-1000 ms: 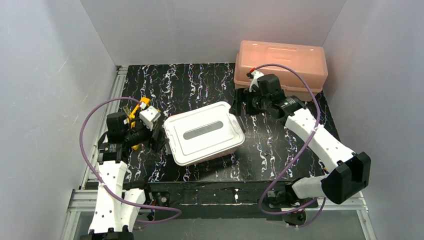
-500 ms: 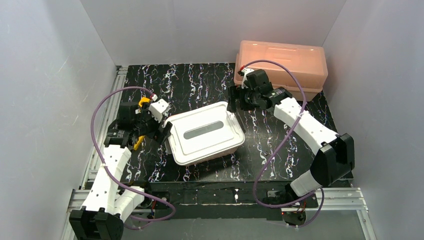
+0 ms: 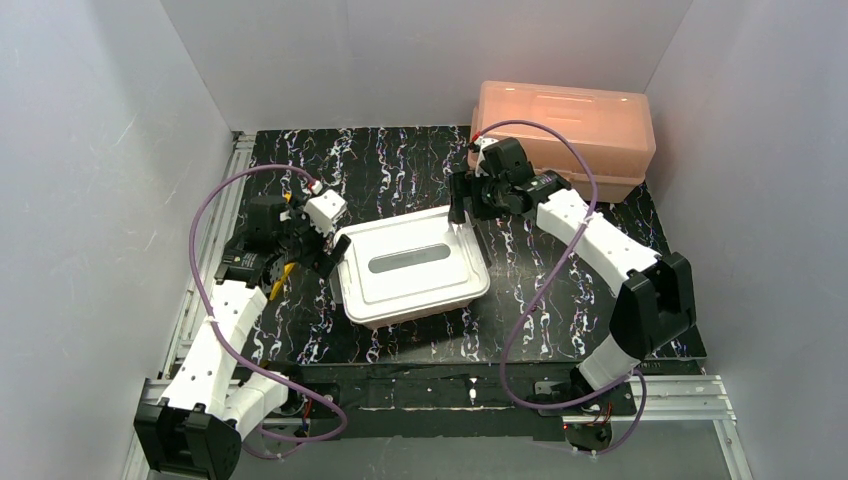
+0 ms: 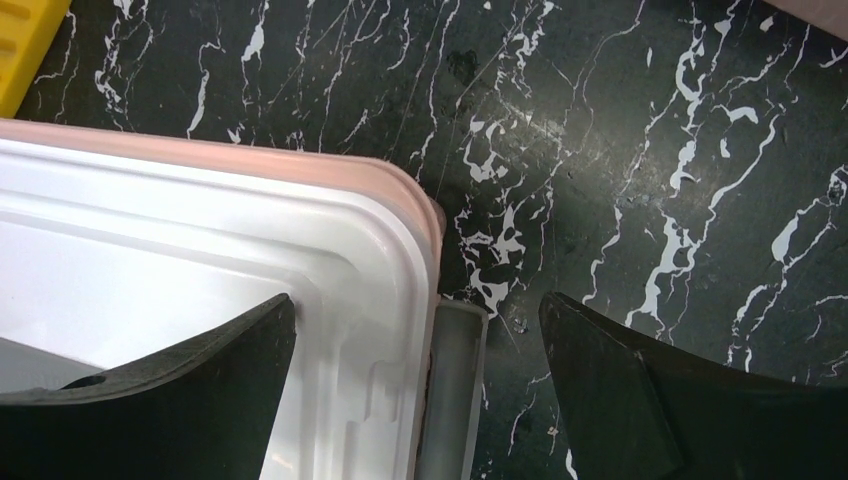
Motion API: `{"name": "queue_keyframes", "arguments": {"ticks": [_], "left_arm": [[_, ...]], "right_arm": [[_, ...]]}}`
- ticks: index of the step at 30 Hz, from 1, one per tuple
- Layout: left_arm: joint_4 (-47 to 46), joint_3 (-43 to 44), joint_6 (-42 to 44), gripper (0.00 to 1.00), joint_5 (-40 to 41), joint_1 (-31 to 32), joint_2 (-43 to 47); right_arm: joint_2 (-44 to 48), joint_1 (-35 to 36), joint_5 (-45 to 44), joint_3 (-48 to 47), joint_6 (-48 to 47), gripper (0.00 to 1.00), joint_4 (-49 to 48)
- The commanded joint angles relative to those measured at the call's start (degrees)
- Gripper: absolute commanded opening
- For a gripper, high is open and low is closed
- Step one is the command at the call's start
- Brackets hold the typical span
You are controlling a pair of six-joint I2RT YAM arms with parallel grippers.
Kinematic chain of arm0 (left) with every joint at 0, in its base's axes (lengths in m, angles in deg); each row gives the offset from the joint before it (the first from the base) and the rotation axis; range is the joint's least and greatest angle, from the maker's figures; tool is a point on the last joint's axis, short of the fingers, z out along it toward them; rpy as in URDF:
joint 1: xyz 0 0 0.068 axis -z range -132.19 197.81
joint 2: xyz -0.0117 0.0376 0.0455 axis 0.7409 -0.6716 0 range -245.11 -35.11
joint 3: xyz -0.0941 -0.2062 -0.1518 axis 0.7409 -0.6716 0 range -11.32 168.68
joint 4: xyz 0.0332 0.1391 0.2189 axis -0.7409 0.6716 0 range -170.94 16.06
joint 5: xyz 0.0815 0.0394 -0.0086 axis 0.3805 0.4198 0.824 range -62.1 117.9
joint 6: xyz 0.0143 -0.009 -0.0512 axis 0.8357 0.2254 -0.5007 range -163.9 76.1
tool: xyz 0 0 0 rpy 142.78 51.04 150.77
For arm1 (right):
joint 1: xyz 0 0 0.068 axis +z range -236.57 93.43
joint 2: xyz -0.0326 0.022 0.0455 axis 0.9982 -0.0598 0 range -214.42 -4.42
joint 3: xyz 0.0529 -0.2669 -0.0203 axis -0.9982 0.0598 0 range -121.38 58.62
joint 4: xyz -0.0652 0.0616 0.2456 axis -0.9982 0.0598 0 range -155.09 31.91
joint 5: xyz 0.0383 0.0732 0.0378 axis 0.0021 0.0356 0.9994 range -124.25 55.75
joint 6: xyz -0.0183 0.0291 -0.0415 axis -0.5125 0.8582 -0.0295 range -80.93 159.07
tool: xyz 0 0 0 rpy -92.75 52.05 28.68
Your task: Organize the chemistry lab equipment
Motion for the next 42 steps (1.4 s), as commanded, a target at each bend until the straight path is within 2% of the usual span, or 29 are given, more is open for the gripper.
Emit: {"name": "queue_keyframes", "arguments": {"ticks": [1,11,25,34,42], "left_arm": [[-0.3,2.5,-1.5,0.98,3.9,0.3,0.1],[1.1,5.4,-4.9,0.98,6.2,0.2,-1.4],[-1.9,6.8,-4.2,0.98,5.2,0.3,-6.8],[-3.4,3.5,-3.9,0.98,7.6,0.3,-6.3],[-0.7,5.2,-7.6,0.98,8.5,0.3,-2.7]], "right_arm": [[-2.6,0.3,-1.2,-3.3,-0.1,0.98,-1.7],[-5.7,0.3,-3.9,-6.3,-0.4,0.99,-1.6],[-6.9,0.3,-6.2,-7.8,0.0,0.98,-0.6],[-7.0,0.3,-9.0,-5.3,0.6,0.98,1.5],[-1.0,0.3,-14.7,1.3,3.3,0.98,1.6]]}}
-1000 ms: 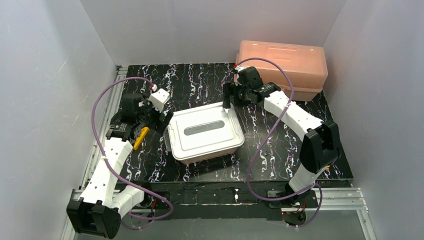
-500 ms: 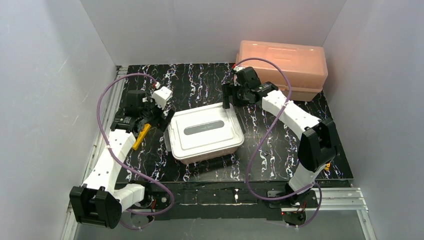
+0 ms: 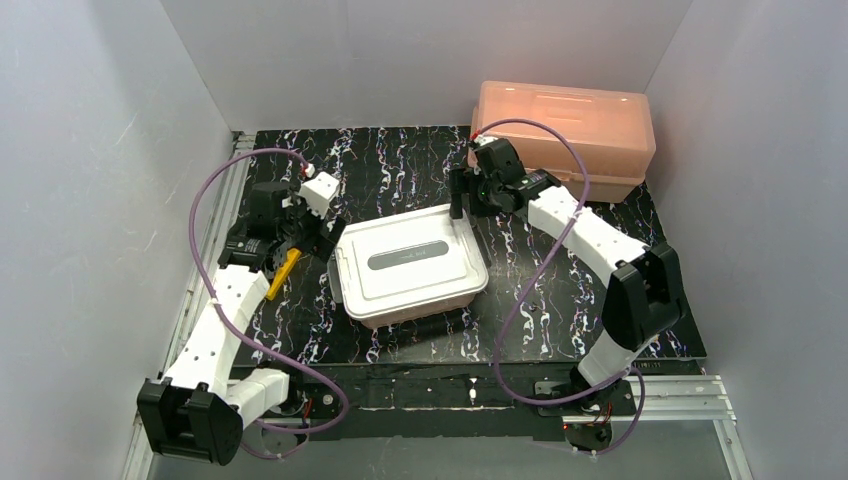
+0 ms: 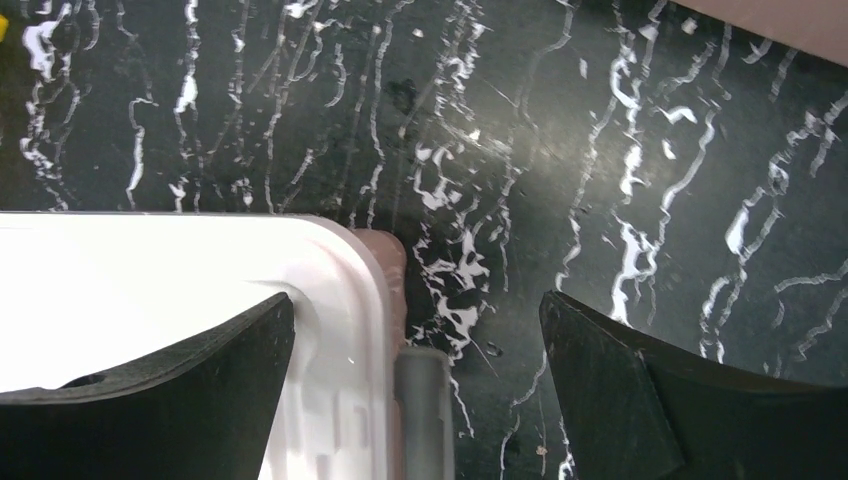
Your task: Organize the chemistry lab equipment
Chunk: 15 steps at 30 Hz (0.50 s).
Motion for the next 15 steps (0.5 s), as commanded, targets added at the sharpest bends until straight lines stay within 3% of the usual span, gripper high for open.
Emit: {"name": "queue_keyframes", "arguments": {"ticks": [1,9,15], "left_arm": [[3.6,2.0,-4.2,0.98,0.4,0.1,3.4],[7.8,2.0,-12.0,0.98,2.0,0.1,9.3],[15.4,2.5,-19.8,0.98,2.9,0.1,10.0]], "right_arm": [[4.8,-0.4,-8.2,5.1,1.2,0.98,2.7],[13.2,-0.3,-11.2,15.8,4.7,0.98,-0.4],[15.8,-0.3,-10.9,12.8,4.6,0.98,-0.5]]}}
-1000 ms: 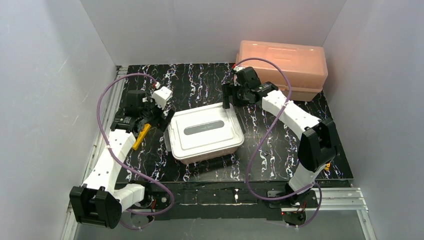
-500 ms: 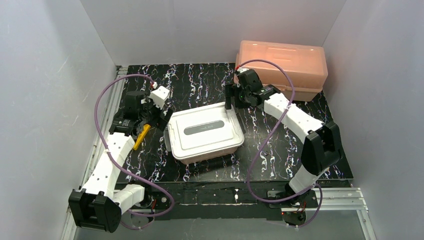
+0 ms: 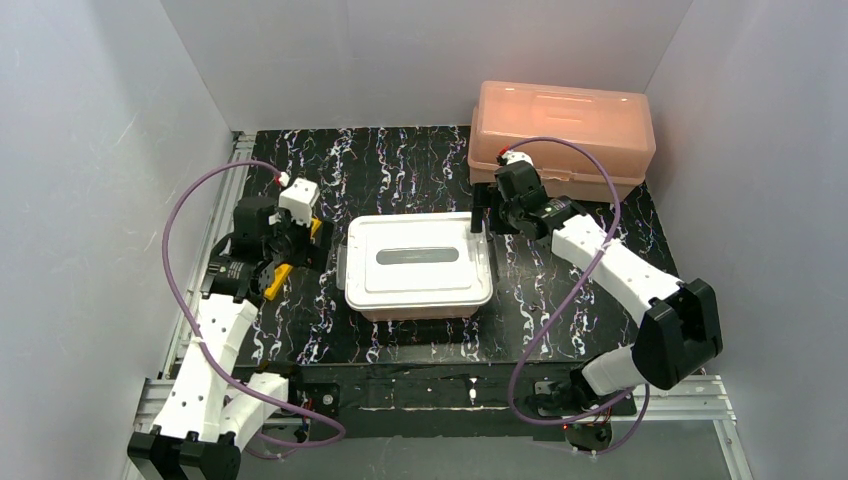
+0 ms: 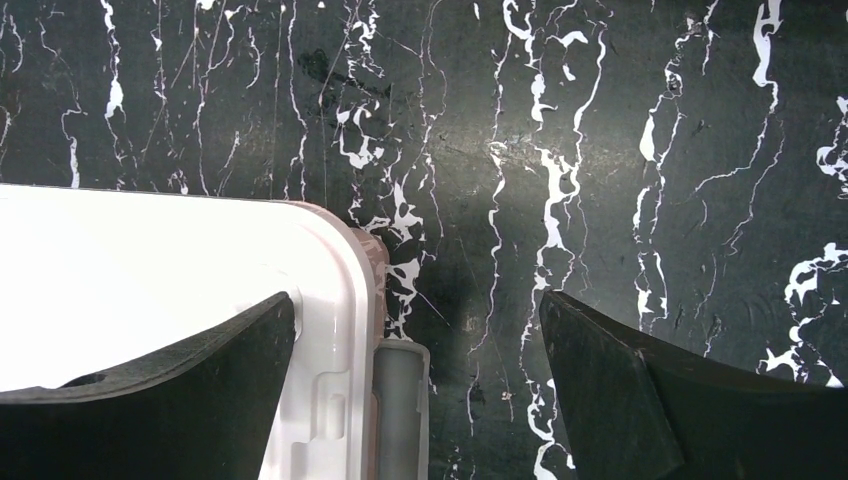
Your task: Organize the chemistry lab equipment
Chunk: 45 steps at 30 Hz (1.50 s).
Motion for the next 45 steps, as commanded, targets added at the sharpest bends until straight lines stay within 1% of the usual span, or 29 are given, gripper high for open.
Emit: {"name": "queue_keyframes", "arguments": {"ticks": [1,3,6,9,11,12,14,17,20,24,26,29,35,37,45], "left_arm": [[7.8,1.5,-8.3,0.98,-0.7,0.1,-0.1],[6.3,-0.7,-10.4,0.98,-4.0,0.1,1.0],[1.2,-4.5,-16.3,0.98,-8.8,0.1,3.1],[0.4,-4.0,-18.6,0.98,-11.7,0.1,0.7],[2.2,-1.8,-18.6,0.98,-12.6,0.1,-2.6],[3.0,-1.0,-18.7,0.98,-12.4,0.1,-4.0],[2.6,-1.2,-19.5,0.98,-12.0,0.1,-4.8],[-0.8,-3.6,-21.9,0.98,-12.4,0.1,-3.4],[-4.3,-6.0,-24.4,0.97,-13.9,0.1,-2.0],[-5.4,-8.2,-25.5,0.96,-15.9,0.1,-2.5],[-6.4,-9.7,-27.0,0.98,-17.2,0.1,-2.3],[-8.4,-11.4,-28.3,0.98,-18.4,0.1,-2.6],[-9.8,-12.0,-29.7,0.98,-19.5,0.1,-5.1],[-10.4,-12.3,-30.3,0.95,-19.8,0.2,-5.2],[-9.5,-11.8,-32.0,0.74,-20.5,0.2,-5.8]], "right_arm": [[1.7,-0.2,-2.0,-2.9,-0.3,0.98,3.0],[1.9,-0.4,-1.1,-4.1,-0.5,0.98,3.3],[1.7,-1.2,2.2,-5.2,0.3,0.98,3.8],[1.2,-4.4,11.0,-6.4,2.2,0.98,5.1],[0.9,-7.0,19.6,-6.9,2.2,0.99,5.6],[1.3,-7.6,20.9,-6.8,2.4,0.98,5.6],[3.8,-7.7,20.0,-5.0,2.6,0.99,3.6],[7.2,-8.7,20.9,-2.7,3.3,0.98,0.3],[7.5,-10.4,24.5,-2.4,3.7,0.98,0.8],[8.1,-10.7,26.4,-1.1,4.0,0.98,1.0],[9.0,-10.8,26.6,-0.2,4.4,0.98,1.6],[10.2,-10.7,25.6,1.5,5.0,0.98,2.1],[13.2,-10.7,26.8,4.6,7.0,0.99,1.9],[14.1,-10.5,27.6,5.9,7.7,0.98,1.5],[17.6,-9.3,28.9,12.1,9.8,0.99,-0.8]]}}
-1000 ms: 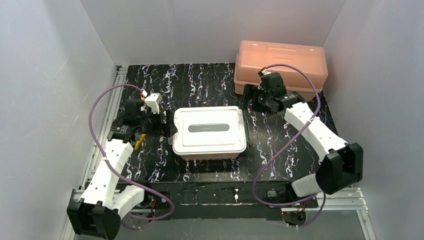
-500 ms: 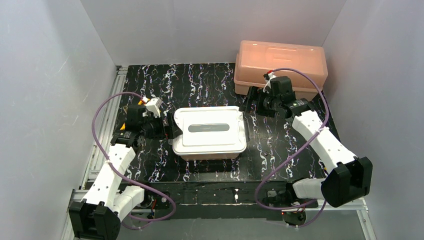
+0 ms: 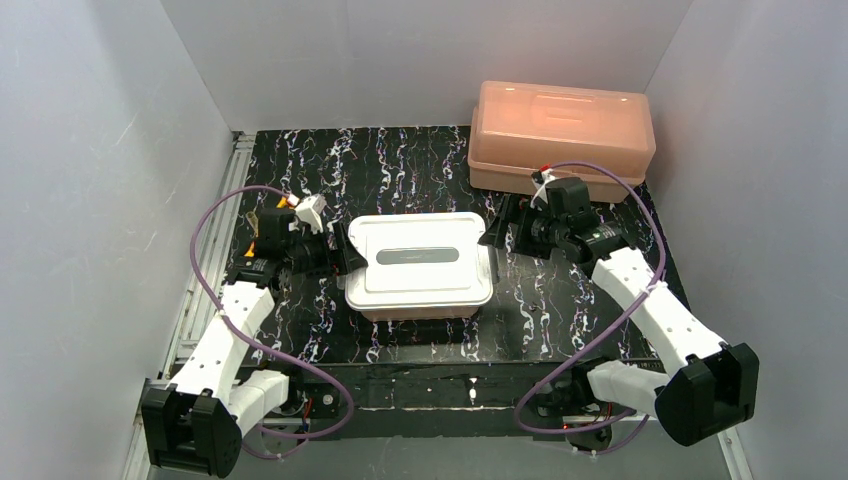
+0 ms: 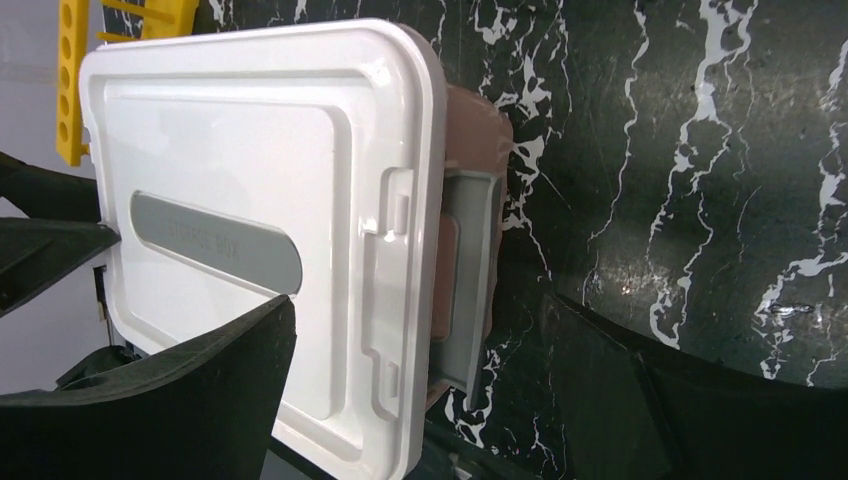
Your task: Organize the chemistry lab equipment
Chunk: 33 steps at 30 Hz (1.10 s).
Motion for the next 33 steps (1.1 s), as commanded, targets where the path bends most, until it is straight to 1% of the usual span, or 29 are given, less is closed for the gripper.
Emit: {"name": "queue_keyframes", "arguments": {"ticks": [1,2,5,6,7,9,15,17,18,20,24,25,33], "left_arm": [[0.7,0.4,-1.1,0.71,-1.8,0.2,0.1],[0.8,0.7,-1.0,0.68,-1.8,0.2,0.2],[1.3,1.4,0.5,0.47,-1.6,0.2,0.8],[1.5,1.6,0.9,0.43,-1.4,0.2,1.0],[1.7,1.9,1.4,0.40,-1.0,0.2,1.2],[2.2,2.4,2.0,0.39,-0.2,0.2,1.4],[2.2,2.4,1.8,0.42,0.5,0.3,1.4],[2.3,2.3,1.7,0.45,0.3,0.3,1.7],[2.5,2.4,1.8,0.50,0.2,0.3,1.9],[3.4,2.9,2.0,0.62,0.5,0.3,1.9],[3.6,2.5,2.0,0.92,1.3,0.4,2.3],[3.3,2.2,2.0,0.98,0.8,0.4,2.4],[-2.5,-0.9,2.2,0.98,-5.0,0.4,1.2]], "right_arm": [[2.0,0.6,2.3,2.8,1.8,0.99,-3.0],[2.1,0.6,2.6,3.3,2.0,0.98,-3.3],[2.7,0.6,4.6,4.4,2.2,0.98,-4.8],[3.1,0.6,5.7,4.8,2.2,0.98,-5.8],[3.4,0.6,6.4,5.1,2.2,0.98,-6.8],[3.2,0.6,6.9,5.1,1.7,0.99,-6.8],[1.9,0.6,6.2,4.4,0.0,0.98,-3.3],[2.5,0.5,5.3,4.8,-0.1,0.98,-2.8],[3.0,0.5,4.6,4.9,-0.1,0.98,-2.4],[4.0,0.6,2.7,4.8,-0.4,0.98,-1.3],[5.2,0.5,-1.4,3.8,-1.6,0.99,1.8],[5.4,0.5,-1.7,3.7,-1.9,0.99,2.2],[5.0,0.5,-1.3,3.4,-2.1,0.98,4.2]]}}
